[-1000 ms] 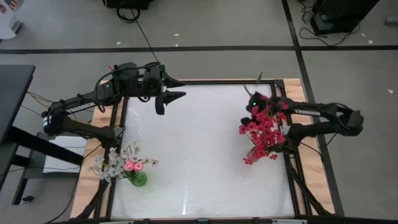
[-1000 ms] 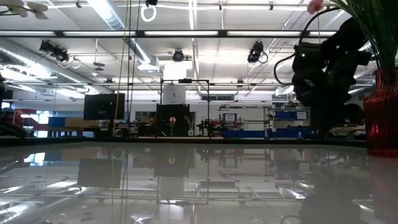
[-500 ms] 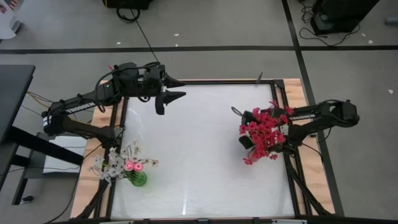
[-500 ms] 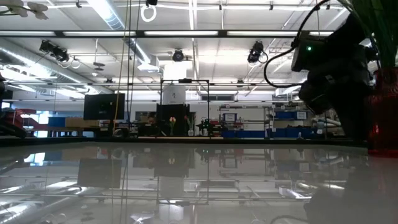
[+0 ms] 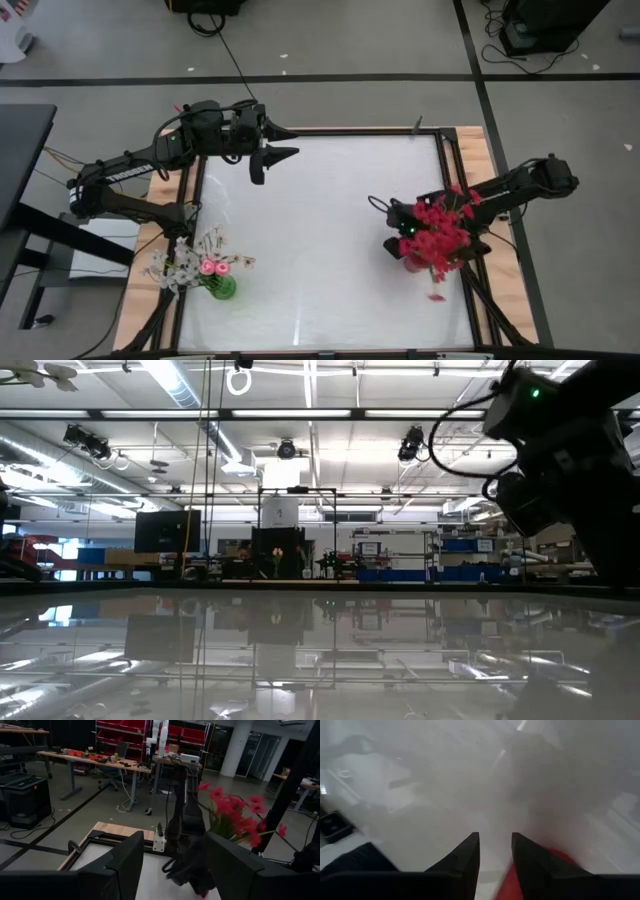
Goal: Sort flowers into vase by color
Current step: Put the red flowers into the red vase, then return to Home Position
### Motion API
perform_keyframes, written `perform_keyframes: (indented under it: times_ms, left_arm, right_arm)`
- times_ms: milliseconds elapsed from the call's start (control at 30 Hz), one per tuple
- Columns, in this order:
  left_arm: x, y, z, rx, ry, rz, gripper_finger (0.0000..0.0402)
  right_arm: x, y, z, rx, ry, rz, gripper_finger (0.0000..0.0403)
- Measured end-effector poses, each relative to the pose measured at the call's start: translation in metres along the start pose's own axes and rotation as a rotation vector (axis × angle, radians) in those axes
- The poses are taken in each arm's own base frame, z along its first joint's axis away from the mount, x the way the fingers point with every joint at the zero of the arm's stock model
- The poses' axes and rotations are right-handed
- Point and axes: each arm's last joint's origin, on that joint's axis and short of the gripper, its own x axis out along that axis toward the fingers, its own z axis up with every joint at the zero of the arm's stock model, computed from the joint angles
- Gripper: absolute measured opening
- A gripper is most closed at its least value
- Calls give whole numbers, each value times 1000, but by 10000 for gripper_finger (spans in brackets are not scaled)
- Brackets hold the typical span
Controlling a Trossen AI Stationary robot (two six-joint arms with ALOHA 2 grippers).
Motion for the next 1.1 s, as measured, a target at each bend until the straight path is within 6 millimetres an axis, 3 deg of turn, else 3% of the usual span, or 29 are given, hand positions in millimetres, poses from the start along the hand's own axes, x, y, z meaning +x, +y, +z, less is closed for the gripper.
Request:
perform_keyframes:
  times_ms: [233,400,633,933,1100]
  left_arm:
    - [0,0,0,0,0,0,213]
    - [0,0,0,0,0,0,213]
    - [0,0,0,4,-4,-1,213]
    - [3,-1,10,72,-113,-13,213]
    - [2,-1,12,31,-129,-19,213]
  right_arm:
    - [4,18,-4,-48,-68,111,122]
    - [-5,30,13,-187,-233,246,122]
    - [-37,40,51,-378,-534,465,115]
    - [-75,19,92,-414,-768,461,54]
    - [-109,28,106,-532,-882,470,11]
